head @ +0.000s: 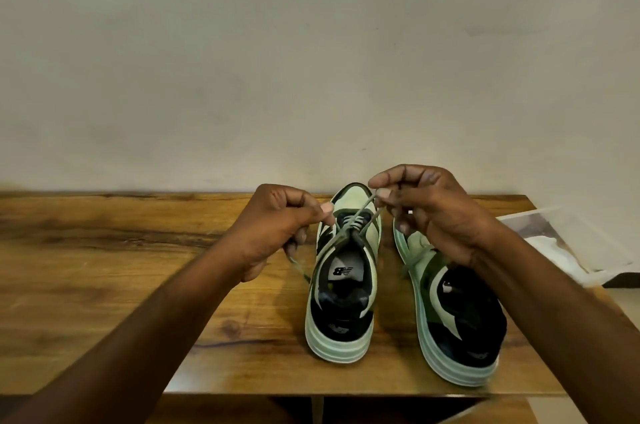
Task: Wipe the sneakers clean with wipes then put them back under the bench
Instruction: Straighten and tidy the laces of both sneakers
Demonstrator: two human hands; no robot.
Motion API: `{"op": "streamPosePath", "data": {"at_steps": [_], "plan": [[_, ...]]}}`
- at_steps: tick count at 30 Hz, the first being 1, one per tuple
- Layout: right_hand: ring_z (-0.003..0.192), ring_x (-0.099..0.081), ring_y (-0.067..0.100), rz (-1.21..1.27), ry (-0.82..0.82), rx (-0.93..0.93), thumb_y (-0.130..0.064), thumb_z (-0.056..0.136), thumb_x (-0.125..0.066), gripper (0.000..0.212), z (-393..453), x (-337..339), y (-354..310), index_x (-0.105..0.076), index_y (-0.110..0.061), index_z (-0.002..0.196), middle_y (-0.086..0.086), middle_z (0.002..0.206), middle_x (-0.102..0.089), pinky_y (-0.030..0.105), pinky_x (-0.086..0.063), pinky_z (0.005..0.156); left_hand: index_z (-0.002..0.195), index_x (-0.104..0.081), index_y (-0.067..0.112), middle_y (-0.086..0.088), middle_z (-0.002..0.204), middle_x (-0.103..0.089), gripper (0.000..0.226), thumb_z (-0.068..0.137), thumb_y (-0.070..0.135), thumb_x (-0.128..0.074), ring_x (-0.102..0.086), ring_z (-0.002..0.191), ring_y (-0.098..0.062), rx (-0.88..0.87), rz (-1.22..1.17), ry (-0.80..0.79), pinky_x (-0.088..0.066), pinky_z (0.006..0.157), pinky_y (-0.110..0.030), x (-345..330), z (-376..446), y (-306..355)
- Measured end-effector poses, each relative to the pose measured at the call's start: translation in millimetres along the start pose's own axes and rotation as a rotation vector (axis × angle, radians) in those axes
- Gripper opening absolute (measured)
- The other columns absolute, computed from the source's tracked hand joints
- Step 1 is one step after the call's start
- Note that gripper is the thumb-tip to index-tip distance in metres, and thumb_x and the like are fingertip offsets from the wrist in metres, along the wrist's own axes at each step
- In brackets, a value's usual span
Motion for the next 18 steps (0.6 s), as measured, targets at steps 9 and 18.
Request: {"op": "streamPosePath", "data": {"at_steps": [9,18], "plan": [[0.061,-0.041,0.013,0.371,0.077,-0.015,-0.009,0.081,-0.065,0.019,2,17,-13,-0.072,-0.011,0.099,0.003,0.077,-0.058,0.026,-0.028,0.049,0.086,-0.080,0.006,-0.004,0.053,-0.050,0.031,0.078,0.035,-0.077,-0.033,0.038,-0.011,-0.151,-0.118,-0.070,-0.024,0.039,-0.019,17,-1,8],[0.074,-0.067,0.019,0.092,0.410,0.052,0.004,0.087,-0.070,0.027,8,30,-4,-0.074,-0.005,0.112,0.012,0.099,-0.078,0.025,-0.049,0.057,0.113,-0.079,0.021,0.002,0.074,-0.064,0.019,0.100,0.029,-0.068,-0.049,0.057,-0.012,-0.036,-0.105,0.289,-0.034,0.045,-0.022,31,19,-16]]}}
Point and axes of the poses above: each hand's wrist, its own z-axis towards the middle knuckle, its own x-axis out of the back of the hand, y = z × x, the point moved 1 cm from there along z, towards the middle knuckle
